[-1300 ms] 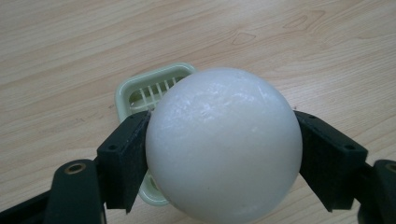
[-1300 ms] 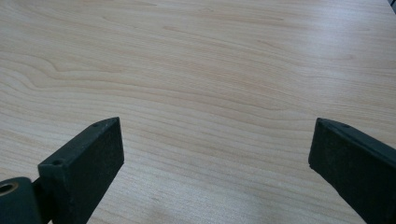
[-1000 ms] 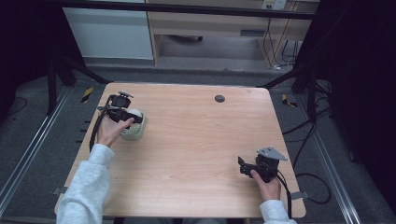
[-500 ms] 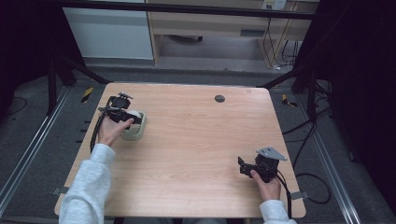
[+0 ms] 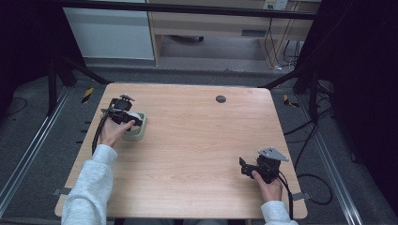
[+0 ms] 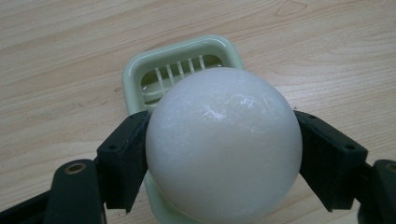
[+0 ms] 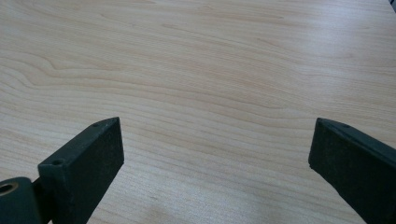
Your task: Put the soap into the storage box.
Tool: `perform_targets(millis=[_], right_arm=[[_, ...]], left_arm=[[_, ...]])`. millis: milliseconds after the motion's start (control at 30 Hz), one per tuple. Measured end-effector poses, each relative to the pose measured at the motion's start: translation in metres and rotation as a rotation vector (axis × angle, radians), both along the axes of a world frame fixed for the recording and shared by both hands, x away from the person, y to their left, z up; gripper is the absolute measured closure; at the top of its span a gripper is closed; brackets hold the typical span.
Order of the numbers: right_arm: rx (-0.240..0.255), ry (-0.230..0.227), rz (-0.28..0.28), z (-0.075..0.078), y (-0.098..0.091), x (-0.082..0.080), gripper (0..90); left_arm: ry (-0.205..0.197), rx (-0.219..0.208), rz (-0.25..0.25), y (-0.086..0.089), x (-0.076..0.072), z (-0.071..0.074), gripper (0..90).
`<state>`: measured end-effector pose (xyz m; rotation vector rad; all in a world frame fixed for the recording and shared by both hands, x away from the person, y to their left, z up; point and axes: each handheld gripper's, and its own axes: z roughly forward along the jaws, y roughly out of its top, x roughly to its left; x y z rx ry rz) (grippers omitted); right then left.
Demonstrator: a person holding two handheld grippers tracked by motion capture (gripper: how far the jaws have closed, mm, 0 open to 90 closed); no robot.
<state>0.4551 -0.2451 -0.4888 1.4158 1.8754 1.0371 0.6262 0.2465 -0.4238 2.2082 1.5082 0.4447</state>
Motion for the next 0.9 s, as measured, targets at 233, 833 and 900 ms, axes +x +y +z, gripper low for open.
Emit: perform_targets(millis=[233, 833, 900], right_arm=[[0.001, 0.002, 0.000, 0.000, 0.000, 0.000, 3.6], [0.004, 0.006, 0.000, 0.000, 0.000, 0.000, 3.6], [0.005, 0.007, 0.000, 0.000, 0.000, 0.000, 3.6]], left_arm=[[0.017, 0.015, 0.007, 0.000, 0.002, -0.006, 23.9], [0.031, -0.002, 0.011, 0.004, 0.000, -0.020, 23.9], [0.032, 0.001, 0.011, 0.003, 0.001, -0.021, 23.9]])
